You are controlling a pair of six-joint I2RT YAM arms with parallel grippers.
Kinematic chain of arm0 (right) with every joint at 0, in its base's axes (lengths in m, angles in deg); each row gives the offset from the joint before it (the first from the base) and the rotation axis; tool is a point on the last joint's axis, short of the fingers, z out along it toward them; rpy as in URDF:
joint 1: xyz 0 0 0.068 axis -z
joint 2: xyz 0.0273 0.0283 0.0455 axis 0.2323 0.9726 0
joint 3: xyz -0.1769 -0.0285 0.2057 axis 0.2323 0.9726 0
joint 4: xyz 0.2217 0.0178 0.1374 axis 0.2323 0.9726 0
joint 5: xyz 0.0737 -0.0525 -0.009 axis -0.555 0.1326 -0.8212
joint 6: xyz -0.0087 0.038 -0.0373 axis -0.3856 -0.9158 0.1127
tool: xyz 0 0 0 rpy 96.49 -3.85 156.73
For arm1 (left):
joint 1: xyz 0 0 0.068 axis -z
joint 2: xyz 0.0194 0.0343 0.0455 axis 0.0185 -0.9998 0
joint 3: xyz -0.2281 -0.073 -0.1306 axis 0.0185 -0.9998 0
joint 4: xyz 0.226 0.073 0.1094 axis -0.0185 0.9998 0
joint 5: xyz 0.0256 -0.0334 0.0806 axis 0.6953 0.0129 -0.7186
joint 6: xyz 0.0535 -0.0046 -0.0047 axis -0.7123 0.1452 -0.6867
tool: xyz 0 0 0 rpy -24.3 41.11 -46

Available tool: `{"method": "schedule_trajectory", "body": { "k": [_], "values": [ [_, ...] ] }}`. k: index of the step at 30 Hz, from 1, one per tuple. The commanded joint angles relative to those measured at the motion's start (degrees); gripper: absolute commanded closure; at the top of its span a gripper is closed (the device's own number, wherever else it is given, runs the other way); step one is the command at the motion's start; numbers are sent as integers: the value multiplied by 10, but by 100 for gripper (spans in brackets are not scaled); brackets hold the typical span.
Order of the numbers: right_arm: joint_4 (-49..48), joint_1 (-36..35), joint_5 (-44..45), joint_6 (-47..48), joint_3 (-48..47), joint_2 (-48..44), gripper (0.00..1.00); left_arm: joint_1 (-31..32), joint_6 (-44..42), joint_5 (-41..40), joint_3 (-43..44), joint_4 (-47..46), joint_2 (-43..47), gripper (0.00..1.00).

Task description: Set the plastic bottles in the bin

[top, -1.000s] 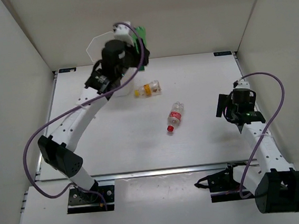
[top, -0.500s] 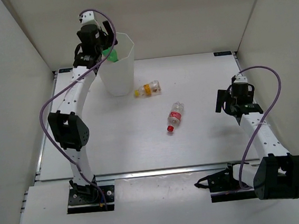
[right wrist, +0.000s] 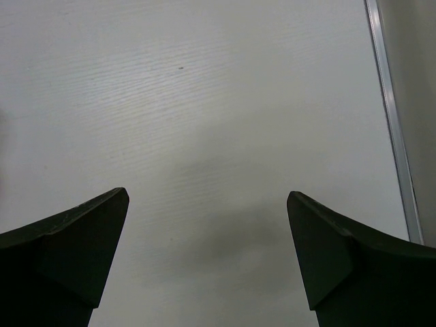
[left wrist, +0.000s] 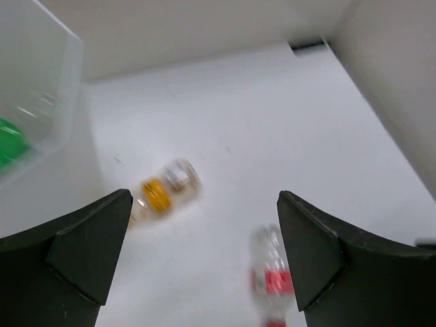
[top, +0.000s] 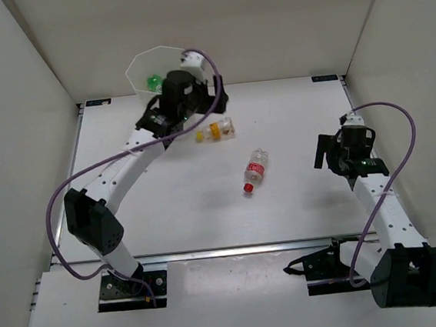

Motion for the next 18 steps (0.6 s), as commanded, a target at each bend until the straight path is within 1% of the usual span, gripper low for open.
{"method": "schedule_trajectory", "body": {
  "k": [1, 2, 5, 6, 8, 11, 12, 14, 15, 18],
  "values": [
    [30, 20, -13, -9, 19, -30, 1, 71, 8, 66, -79, 30, -5, 2],
    [35, 25, -13, -8, 18, -39, 0, 80, 30, 74, -99, 31, -15, 2],
    [51, 28, -17, -14, 39, -77, 1, 110, 82, 137, -155, 3, -30, 2],
    [55, 28, -15, -16, 41, -94, 1, 111, 99, 145, -171, -13, -37, 2],
    [67, 21, -22, -22, 51, -115, 1, 127, 109, 135, -183, -18, -54, 1],
    [85, 19, -28, -31, 69, -140, 0, 147, 103, 102, -170, -8, -91, 2],
    [86, 20, -29, -31, 71, -146, 0, 151, 104, 96, -162, -2, -107, 1],
    [95, 20, -40, -33, 78, -148, 0, 166, 100, 95, -130, 9, -132, 1],
    [95, 17, -33, -33, 83, -158, 0, 169, 103, 94, -125, 9, -144, 2],
    [90, 8, -29, -41, 81, -165, 0, 195, 99, 51, -90, 23, -179, 1]
  ]
}}
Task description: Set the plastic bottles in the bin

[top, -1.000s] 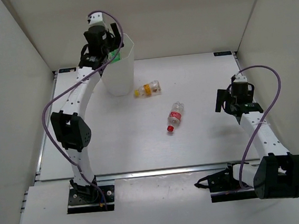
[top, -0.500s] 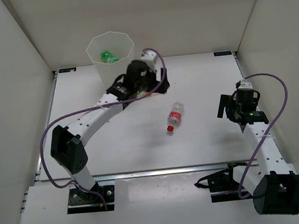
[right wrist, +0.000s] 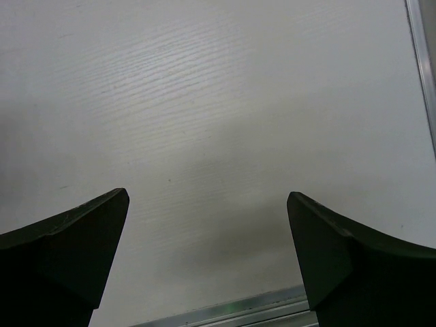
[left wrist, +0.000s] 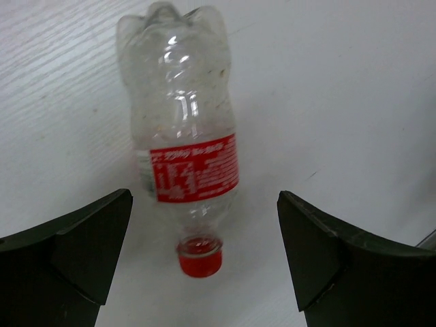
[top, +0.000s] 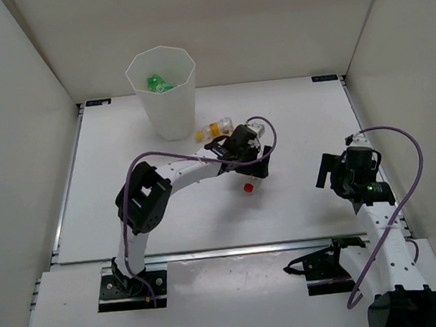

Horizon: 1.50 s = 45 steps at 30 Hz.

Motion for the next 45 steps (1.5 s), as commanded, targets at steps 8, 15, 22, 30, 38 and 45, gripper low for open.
{"method": "schedule_trajectory", "body": {
  "k": [8, 15, 22, 30, 38, 45],
  "values": [
    [-33, 9, -42, -22, 13, -17, 1, 53, -1, -157, 176, 93, -112, 1],
    [-46, 10, -37, -24, 20, -27, 1, 52, -10, -148, 265, 152, -174, 33],
    [-46, 17, -34, -14, 14, -23, 1, 21, -46, -169, 295, 171, -86, 40],
    [-101, 7, -42, -24, -6, -2, 1, -109, -119, -220, 316, 73, 93, 30],
    [-134, -23, -49, -39, -44, 78, 1, -208, -181, -310, 375, -7, 76, 22],
    [-167, -91, -44, -40, -115, 153, 1, -311, -107, -232, 393, 26, 26, 2]
  ]
}}
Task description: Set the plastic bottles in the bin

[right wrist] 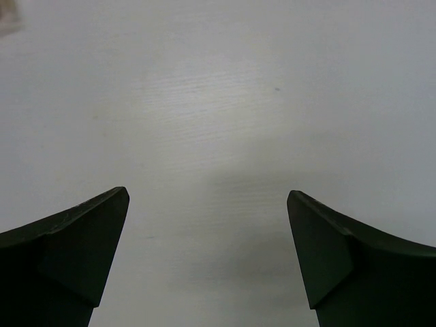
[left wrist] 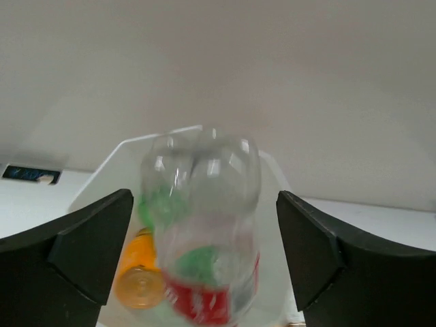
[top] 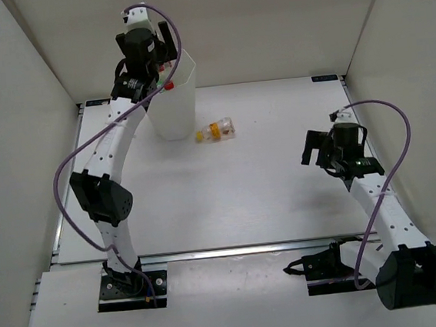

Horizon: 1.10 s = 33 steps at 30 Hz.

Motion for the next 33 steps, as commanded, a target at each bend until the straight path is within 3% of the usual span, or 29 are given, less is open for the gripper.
{"method": "schedule_trajectory", "body": {
  "k": [1, 3, 10, 14, 19, 25, 27, 30, 33],
  "values": [
    [-56, -42, 2, -1, -51, 26, 1, -30, 24, 28, 12, 29, -20, 1],
    [-56, -49, 1, 5, -78, 54, 0, -21, 14, -4, 8, 18, -20, 1],
    [-50, -76, 10, 14, -127, 112, 1, -11, 30, 31, 36, 24, -6, 1],
    [-54, -69, -3, 15, -111, 116, 1, 26, -31, 128, -2, 18, 14, 1],
    [-42, -43, -36, 15, -90, 116, 0, 90, -122, 330, -44, 72, -9, 2],
    [-13, -10, -43, 10, -79, 105, 1, 118, -206, 398, -95, 94, -66, 1],
    [-11, 8, -63, 6, -64, 102, 0, 108, -212, 409, -85, 91, -108, 2],
    [-9, 24, -108, -2, -47, 91, 1, 100, -235, 393, 27, 146, -198, 1],
    [2, 33, -109, -1, -46, 92, 1, 94, -226, 401, 71, 165, -254, 1]
  ]
}}
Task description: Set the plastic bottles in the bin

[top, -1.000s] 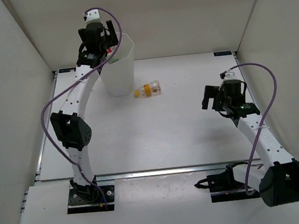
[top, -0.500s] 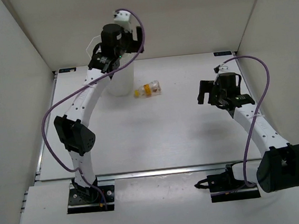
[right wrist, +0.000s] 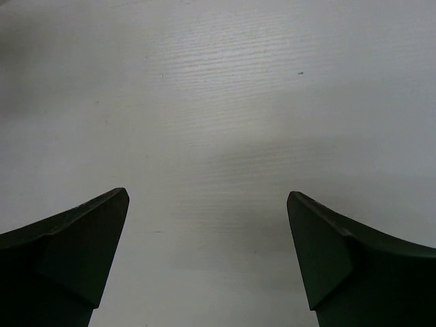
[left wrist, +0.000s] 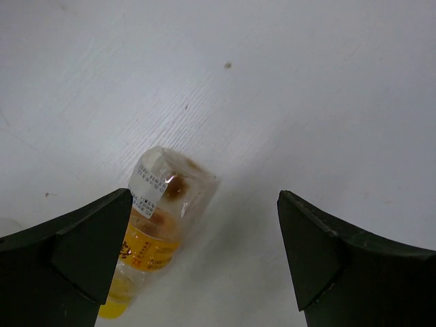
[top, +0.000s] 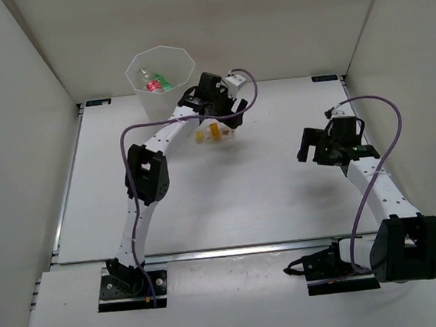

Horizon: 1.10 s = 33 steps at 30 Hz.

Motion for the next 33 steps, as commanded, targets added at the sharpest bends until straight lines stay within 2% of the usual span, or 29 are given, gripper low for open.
{"method": "schedule_trajectory", "body": {
  "k": [1, 4, 9, 15, 19, 22, 24, 26, 27, 29, 33],
  "values": [
    [11, 11, -25, -4, 3, -11, 0, -18, -19, 23, 51, 39, -23, 1],
    [25, 13, -25, -11, -12, 11, 1, -18, -30, -19, 51, 40, -43, 2],
    [2, 14, -42, -31, 5, 19, 1, -34, -18, -17, 55, 42, -71, 2],
    [-15, 21, -49, -47, 13, 30, 1, -25, -31, -45, 101, 111, -118, 5],
    [-24, 29, -51, -56, 16, 23, 1, -10, -44, -86, 95, 135, -125, 6],
    [-23, 33, -41, -64, 16, 18, 1, -11, -38, -87, 83, 132, -115, 7],
    [-11, 32, -33, -65, 9, 20, 1, -13, -25, -84, 80, 133, -110, 11],
    [-7, 36, -26, -68, 9, 8, 1, -16, -15, -67, 83, 142, -108, 27],
    [-12, 38, -27, -70, 13, 2, 1, -21, -11, -61, 84, 147, -108, 30],
    [-12, 40, -27, -75, 19, -14, 1, -18, -4, -35, 89, 156, -102, 46],
    [-8, 35, -32, -70, 17, -32, 1, -13, 28, 28, 116, 173, -62, 49]
  ]
}}
